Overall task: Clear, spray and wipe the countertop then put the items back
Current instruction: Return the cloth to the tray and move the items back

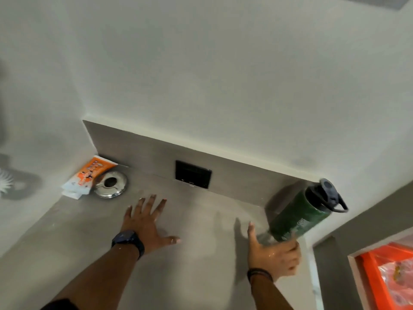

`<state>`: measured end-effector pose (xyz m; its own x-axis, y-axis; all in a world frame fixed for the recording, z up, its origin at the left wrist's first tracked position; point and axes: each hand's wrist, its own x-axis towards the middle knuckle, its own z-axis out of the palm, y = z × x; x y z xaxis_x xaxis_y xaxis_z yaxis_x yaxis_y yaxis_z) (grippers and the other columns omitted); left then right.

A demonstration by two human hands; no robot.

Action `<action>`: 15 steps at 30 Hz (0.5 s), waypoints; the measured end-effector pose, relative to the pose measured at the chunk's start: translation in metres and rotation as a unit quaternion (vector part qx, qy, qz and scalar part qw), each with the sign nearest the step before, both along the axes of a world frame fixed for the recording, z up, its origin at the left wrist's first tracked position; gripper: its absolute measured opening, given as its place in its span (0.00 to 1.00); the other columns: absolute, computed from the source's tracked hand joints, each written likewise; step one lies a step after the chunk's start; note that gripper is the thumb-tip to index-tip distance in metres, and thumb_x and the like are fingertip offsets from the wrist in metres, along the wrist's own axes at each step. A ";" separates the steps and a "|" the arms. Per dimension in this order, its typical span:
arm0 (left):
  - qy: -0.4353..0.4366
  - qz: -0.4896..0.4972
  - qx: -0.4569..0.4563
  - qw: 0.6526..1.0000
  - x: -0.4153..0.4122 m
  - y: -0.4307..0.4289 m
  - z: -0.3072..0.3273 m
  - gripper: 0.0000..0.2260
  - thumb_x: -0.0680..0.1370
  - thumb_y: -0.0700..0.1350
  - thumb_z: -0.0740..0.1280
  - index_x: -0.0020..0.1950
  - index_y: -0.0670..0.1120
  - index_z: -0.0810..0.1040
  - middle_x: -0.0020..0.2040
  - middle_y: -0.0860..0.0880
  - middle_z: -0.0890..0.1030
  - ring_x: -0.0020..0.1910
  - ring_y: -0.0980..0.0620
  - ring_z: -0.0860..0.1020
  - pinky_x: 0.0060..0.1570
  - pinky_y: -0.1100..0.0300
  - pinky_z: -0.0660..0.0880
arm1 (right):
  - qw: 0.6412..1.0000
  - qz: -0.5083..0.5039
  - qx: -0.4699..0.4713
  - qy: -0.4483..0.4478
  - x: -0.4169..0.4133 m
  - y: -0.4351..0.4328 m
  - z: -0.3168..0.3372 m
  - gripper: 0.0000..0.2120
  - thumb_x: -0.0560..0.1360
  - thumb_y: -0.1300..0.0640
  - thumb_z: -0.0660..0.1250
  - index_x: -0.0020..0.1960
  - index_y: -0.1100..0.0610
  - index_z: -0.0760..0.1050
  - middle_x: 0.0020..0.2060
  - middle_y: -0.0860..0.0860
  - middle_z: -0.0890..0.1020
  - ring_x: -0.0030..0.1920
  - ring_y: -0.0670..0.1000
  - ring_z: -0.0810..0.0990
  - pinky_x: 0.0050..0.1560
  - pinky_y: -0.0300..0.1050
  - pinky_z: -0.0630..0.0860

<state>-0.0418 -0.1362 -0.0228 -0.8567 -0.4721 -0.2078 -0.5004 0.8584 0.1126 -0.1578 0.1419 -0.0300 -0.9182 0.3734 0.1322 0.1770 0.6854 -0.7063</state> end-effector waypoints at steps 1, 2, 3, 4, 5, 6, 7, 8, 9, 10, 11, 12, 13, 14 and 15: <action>0.019 0.022 -0.008 1.000 0.007 -0.016 0.006 0.56 0.54 0.86 0.46 0.77 0.61 0.40 0.80 0.51 0.41 0.78 0.45 0.44 0.75 0.43 0.48 | 0.999 0.033 0.007 0.004 0.008 -0.023 0.001 0.50 0.58 0.27 0.64 0.68 0.61 0.63 0.62 0.66 0.71 0.63 0.68 0.70 0.61 0.68 0.67; 0.034 0.043 -0.018 0.998 0.012 -0.032 0.012 0.55 0.57 0.85 0.48 0.78 0.60 0.43 0.80 0.50 0.44 0.78 0.45 0.46 0.74 0.44 0.50 | 0.997 0.076 0.012 0.015 0.014 -0.046 0.002 0.48 0.59 0.29 0.68 0.67 0.60 0.65 0.61 0.66 0.72 0.62 0.67 0.70 0.60 0.66 0.67; 0.047 0.063 -0.032 0.996 0.017 -0.050 0.018 0.52 0.60 0.84 0.51 0.78 0.59 0.47 0.80 0.49 0.47 0.77 0.45 0.48 0.74 0.45 0.52 | 0.992 0.126 0.011 0.025 0.020 -0.070 0.002 0.46 0.59 0.33 0.73 0.67 0.60 0.66 0.61 0.65 0.73 0.62 0.66 0.71 0.60 0.64 0.68; 0.064 0.080 -0.045 0.994 0.021 -0.067 0.022 0.49 0.63 0.81 0.56 0.78 0.58 0.51 0.80 0.48 0.51 0.77 0.44 0.51 0.73 0.46 0.55 | 0.982 0.187 -0.001 0.025 0.024 -0.094 0.002 0.44 0.60 0.37 0.76 0.67 0.60 0.67 0.61 0.62 0.73 0.62 0.64 0.71 0.60 0.62 0.68; 0.088 0.096 -0.054 0.990 0.024 -0.082 0.026 0.46 0.66 0.76 0.62 0.78 0.56 0.56 0.78 0.47 0.56 0.76 0.44 0.55 0.72 0.45 0.59 | 0.966 0.257 -0.015 0.015 0.028 -0.116 0.003 0.43 0.61 0.39 0.77 0.68 0.59 0.67 0.62 0.59 0.74 0.62 0.62 0.71 0.61 0.58 0.69; 0.119 0.112 -0.058 0.985 0.025 -0.101 0.029 0.42 0.68 0.70 0.68 0.76 0.53 0.61 0.76 0.45 0.61 0.74 0.42 0.59 0.69 0.44 0.64 | 0.943 0.332 -0.025 -0.006 0.031 -0.141 0.004 0.41 0.63 0.40 0.76 0.69 0.57 0.67 0.63 0.56 0.73 0.63 0.58 0.71 0.62 0.54 0.69; 0.143 0.131 -0.056 0.979 0.026 -0.120 0.030 0.39 0.68 0.65 0.71 0.74 0.51 0.65 0.74 0.44 0.65 0.71 0.41 0.64 0.65 0.43 0.67 | 0.914 0.403 -0.026 -0.028 0.034 -0.165 0.005 0.39 0.65 0.39 0.74 0.70 0.53 0.66 0.64 0.52 0.72 0.64 0.54 0.71 0.64 0.50 0.70; 0.154 0.155 -0.050 0.975 0.026 -0.138 0.031 0.37 0.69 0.61 0.73 0.74 0.49 0.66 0.72 0.43 0.68 0.68 0.39 0.66 0.63 0.43 0.69 | 0.886 0.461 -0.015 -0.044 0.036 -0.189 0.005 0.38 0.66 0.40 0.73 0.71 0.51 0.65 0.64 0.50 0.71 0.65 0.51 0.70 0.65 0.47 0.69; 0.153 0.179 -0.042 0.971 0.025 -0.156 0.031 0.36 0.70 0.59 0.73 0.74 0.49 0.66 0.72 0.43 0.68 0.67 0.39 0.67 0.62 0.44 0.69 | 0.862 0.504 -0.001 -0.053 0.036 -0.214 0.005 0.37 0.67 0.40 0.72 0.72 0.49 0.65 0.65 0.48 0.70 0.66 0.49 0.69 0.66 0.44 0.67; 0.145 0.198 -0.033 0.969 0.021 -0.170 0.031 0.35 0.71 0.59 0.72 0.74 0.50 0.65 0.72 0.43 0.68 0.67 0.39 0.67 0.62 0.44 0.69 | 0.844 0.533 0.013 -0.057 0.037 -0.235 0.004 0.38 0.67 0.41 0.72 0.72 0.50 0.64 0.66 0.48 0.70 0.66 0.49 0.68 0.67 0.42 0.66; 0.138 0.214 -0.019 0.967 0.018 -0.185 0.029 0.35 0.71 0.59 0.71 0.74 0.51 0.64 0.71 0.44 0.68 0.66 0.38 0.67 0.61 0.45 0.69 | 0.832 0.552 0.025 -0.057 0.037 -0.259 0.003 0.38 0.66 0.42 0.72 0.72 0.51 0.64 0.66 0.48 0.70 0.67 0.49 0.68 0.67 0.41 0.65; 0.133 0.226 -0.005 0.965 0.013 -0.198 0.027 0.34 0.71 0.59 0.70 0.74 0.52 0.63 0.71 0.44 0.68 0.65 0.39 0.68 0.60 0.45 0.69 | 0.825 0.561 0.037 -0.054 0.038 -0.282 0.002 0.39 0.65 0.43 0.72 0.72 0.52 0.64 0.66 0.49 0.70 0.66 0.49 0.69 0.66 0.41 0.66; 0.130 0.233 0.004 0.964 0.009 -0.210 0.024 0.34 0.71 0.59 0.70 0.74 0.52 0.63 0.70 0.45 0.69 0.65 0.39 0.69 0.60 0.45 0.70 | 0.822 0.565 0.048 -0.049 0.039 -0.304 0.000 0.40 0.64 0.42 0.72 0.71 0.52 0.64 0.65 0.49 0.71 0.65 0.50 0.70 0.65 0.41 0.67; 0.127 0.233 0.009 0.964 0.004 -0.220 0.021 0.34 0.71 0.60 0.70 0.74 0.53 0.63 0.69 0.45 0.69 0.64 0.39 0.69 0.59 0.46 0.70 | 0.821 0.566 0.055 -0.044 0.039 -0.323 -0.002 0.41 0.62 0.41 0.73 0.71 0.51 0.64 0.64 0.48 0.72 0.64 0.50 0.71 0.64 0.42 0.68; 0.120 0.228 0.012 0.966 0.000 -0.226 0.019 0.34 0.71 0.60 0.70 0.74 0.53 0.62 0.68 0.45 0.69 0.64 0.40 0.70 0.60 0.46 0.70 | 0.821 0.566 0.058 -0.041 0.039 -0.338 -0.004 0.43 0.60 0.39 0.73 0.71 0.50 0.64 0.64 0.48 0.72 0.64 0.50 0.71 0.64 0.44 0.69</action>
<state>-0.0420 -0.3622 -0.0042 -0.5854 -0.8095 -0.0444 -0.7831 0.5504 0.2895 -0.1188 -0.1965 -0.0337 -0.6757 -0.7367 0.0269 -0.5765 0.5054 -0.6420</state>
